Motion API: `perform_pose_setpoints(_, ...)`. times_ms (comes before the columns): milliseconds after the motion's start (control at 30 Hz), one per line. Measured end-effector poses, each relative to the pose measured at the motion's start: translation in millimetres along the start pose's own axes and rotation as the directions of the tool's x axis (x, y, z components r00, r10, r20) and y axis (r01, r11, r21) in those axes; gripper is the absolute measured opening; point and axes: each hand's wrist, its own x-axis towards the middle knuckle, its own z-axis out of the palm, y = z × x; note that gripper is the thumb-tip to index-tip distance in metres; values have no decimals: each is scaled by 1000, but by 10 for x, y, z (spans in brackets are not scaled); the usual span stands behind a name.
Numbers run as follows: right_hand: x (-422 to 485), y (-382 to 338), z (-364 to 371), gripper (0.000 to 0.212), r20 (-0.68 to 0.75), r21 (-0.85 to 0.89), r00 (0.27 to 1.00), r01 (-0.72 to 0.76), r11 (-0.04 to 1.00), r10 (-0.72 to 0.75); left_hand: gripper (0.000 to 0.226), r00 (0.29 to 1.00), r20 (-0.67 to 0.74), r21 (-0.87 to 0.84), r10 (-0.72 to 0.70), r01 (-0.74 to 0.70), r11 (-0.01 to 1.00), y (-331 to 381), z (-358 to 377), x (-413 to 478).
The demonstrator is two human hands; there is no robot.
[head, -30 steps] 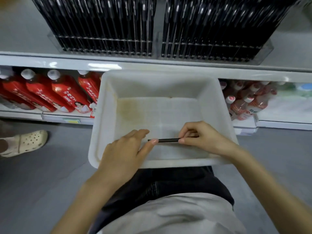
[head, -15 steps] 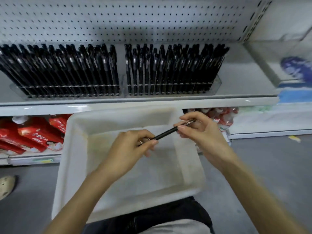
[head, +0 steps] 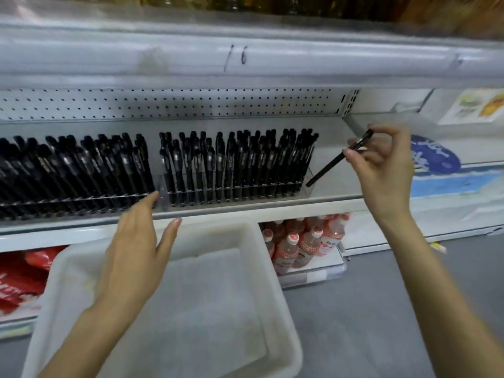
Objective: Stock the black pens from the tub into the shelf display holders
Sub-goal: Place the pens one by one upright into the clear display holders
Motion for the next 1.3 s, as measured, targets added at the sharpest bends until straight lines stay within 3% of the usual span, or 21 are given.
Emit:
perform_pose_setpoints(167,140,136,151,40,25,-89,997,71,994,-69,70,995,102,131,8,-21,991,-60,87,142)
perform_pose_setpoints(467,249,265,189,38,91,-161,990,120,980,-106,65,995,79,213,64,-79,974,-177,178,196)
perform_pose_setpoints(733,162,433,264,33,272,-319,958,179,931,-91,64,994,69,225,85,-98,969,-223,184,235)
perform_pose_setpoints(1300,178,381,307,46,323,-412,946,160,897,-20,64,988,90,204,128,-144,968,-211,56,200)
